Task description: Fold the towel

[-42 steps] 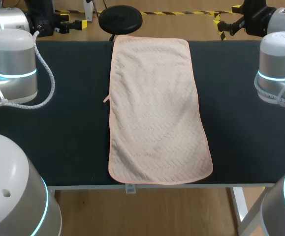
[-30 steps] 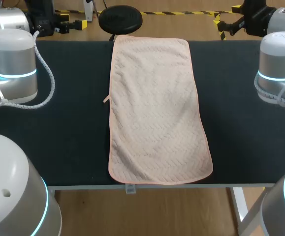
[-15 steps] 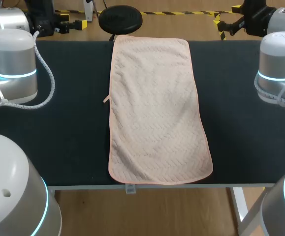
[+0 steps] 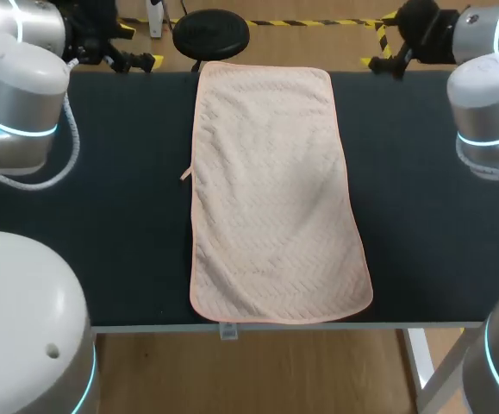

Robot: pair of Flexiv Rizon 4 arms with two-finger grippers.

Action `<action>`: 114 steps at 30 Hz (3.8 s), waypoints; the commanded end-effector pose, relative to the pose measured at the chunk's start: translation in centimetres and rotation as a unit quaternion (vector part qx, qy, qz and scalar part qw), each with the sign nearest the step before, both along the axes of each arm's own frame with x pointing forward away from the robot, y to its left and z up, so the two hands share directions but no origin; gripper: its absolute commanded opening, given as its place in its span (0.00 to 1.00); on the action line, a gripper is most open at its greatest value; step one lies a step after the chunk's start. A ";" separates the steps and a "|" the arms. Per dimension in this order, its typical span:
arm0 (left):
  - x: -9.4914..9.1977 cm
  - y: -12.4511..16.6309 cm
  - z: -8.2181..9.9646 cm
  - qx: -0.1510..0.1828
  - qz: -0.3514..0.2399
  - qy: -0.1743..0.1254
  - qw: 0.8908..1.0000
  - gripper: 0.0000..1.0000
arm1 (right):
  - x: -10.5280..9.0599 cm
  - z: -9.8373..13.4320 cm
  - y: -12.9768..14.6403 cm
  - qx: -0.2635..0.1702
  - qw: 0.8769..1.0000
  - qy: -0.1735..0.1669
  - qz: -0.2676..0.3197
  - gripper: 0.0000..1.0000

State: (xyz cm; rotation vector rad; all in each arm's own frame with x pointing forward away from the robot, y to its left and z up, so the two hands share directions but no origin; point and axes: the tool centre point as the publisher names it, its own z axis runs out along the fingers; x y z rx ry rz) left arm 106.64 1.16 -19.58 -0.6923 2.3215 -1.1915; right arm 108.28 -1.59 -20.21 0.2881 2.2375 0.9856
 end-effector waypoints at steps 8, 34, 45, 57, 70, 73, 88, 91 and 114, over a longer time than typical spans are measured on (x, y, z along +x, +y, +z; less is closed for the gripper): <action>-0.5 0.4 -0.8 0.301 -0.057 0.123 0.944 1.00 | -1.3 0.0 0.6 -0.197 0.969 0.088 0.122 1.00; -2.5 -3.7 -5.2 0.403 -0.148 0.152 0.890 1.00 | -4.9 -1.5 4.1 -0.268 0.951 0.147 0.038 1.00; -4.1 -5.0 -7.5 0.428 -0.168 0.168 0.872 1.00 | -5.9 -5.4 5.7 -0.288 0.937 0.197 0.006 1.00; -4.9 -6.9 -9.0 0.404 -0.168 0.177 0.882 1.00 | -6.5 -7.9 5.9 -0.304 0.919 0.249 0.042 1.00; -6.5 -9.0 -11.5 0.376 -0.190 0.191 0.887 1.00 | -7.2 -11.4 5.7 -0.317 0.907 0.263 0.081 1.00; -6.8 -9.2 -12.2 0.377 -0.197 0.198 0.883 1.00 | -7.3 -12.1 5.7 -0.325 0.904 0.264 0.087 1.00; -8.7 -11.4 -15.0 0.362 -0.229 0.218 0.877 1.00 | -7.7 -15.4 5.8 -0.344 0.896 0.258 0.109 1.00; -8.7 -11.5 -15.1 0.359 -0.235 0.218 0.877 1.00 | -7.7 -15.4 5.7 -0.351 0.896 0.247 0.118 1.00; -8.9 -11.8 -18.8 0.378 -0.244 0.222 0.865 1.00 | -7.1 -19.1 6.3 -0.346 0.894 0.261 0.115 1.00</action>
